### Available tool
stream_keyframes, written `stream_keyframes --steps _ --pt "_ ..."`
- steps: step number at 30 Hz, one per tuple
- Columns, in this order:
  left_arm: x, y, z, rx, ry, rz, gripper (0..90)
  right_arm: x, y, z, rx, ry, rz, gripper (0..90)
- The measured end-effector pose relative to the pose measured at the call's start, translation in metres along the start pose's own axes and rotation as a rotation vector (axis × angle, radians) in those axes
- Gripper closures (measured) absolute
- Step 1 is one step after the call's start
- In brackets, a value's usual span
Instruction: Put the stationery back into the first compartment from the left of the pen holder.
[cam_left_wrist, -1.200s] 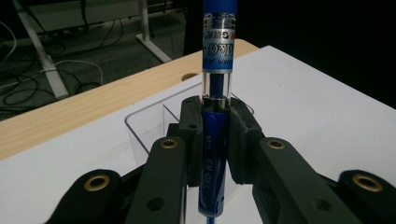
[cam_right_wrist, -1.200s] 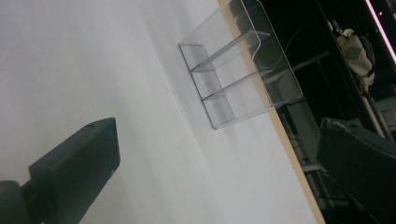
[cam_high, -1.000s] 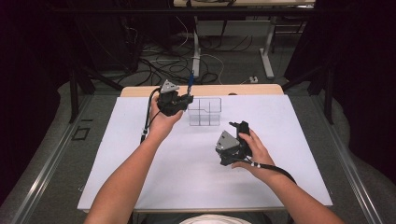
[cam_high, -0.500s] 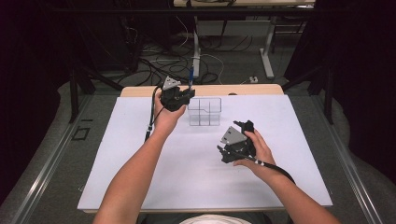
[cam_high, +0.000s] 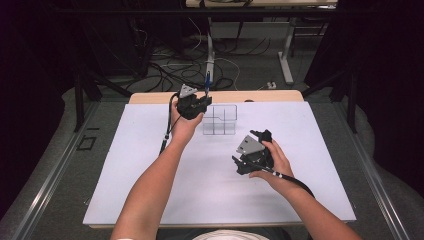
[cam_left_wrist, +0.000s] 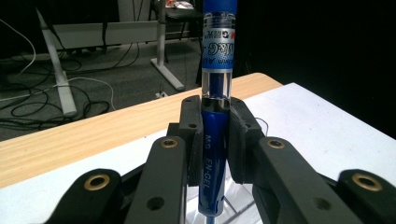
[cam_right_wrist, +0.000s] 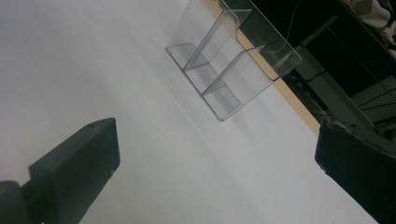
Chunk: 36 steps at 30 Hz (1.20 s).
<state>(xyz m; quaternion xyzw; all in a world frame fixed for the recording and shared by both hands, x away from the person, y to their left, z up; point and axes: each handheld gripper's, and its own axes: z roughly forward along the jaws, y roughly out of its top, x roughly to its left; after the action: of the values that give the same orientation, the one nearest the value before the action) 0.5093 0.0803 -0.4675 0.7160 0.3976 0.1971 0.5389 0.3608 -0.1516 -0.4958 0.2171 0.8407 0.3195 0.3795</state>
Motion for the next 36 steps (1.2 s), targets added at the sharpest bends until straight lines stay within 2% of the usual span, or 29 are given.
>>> stream_keyframes --steps 3,7,25,31,33,34,36 --pt "0.001 -0.002 0.004 0.002 0.009 -0.007 78.5 -0.001 -0.002 0.000 0.003 0.005 0.023 0.0" --pt "0.002 -0.006 0.008 0.014 0.015 -0.011 78.5 -0.002 -0.003 -0.001 0.000 0.001 0.027 0.0" --pt "0.005 -0.022 0.021 0.055 0.035 -0.010 78.4 0.001 -0.005 0.000 0.009 0.011 0.016 0.0" --pt "0.004 -0.023 0.022 0.064 0.038 -0.013 78.3 0.002 -0.006 0.002 0.009 0.013 0.016 0.0" --pt "0.004 -0.023 0.021 0.070 0.038 -0.003 78.0 0.002 -0.005 0.001 0.012 0.014 0.017 0.0" --pt "0.004 -0.023 0.021 0.063 0.036 -0.008 77.2 0.002 -0.005 0.001 0.013 0.012 0.019 0.0" --pt "0.005 -0.021 0.020 0.061 0.038 -0.007 69.6 0.002 -0.005 0.001 0.013 0.013 0.019 0.0"
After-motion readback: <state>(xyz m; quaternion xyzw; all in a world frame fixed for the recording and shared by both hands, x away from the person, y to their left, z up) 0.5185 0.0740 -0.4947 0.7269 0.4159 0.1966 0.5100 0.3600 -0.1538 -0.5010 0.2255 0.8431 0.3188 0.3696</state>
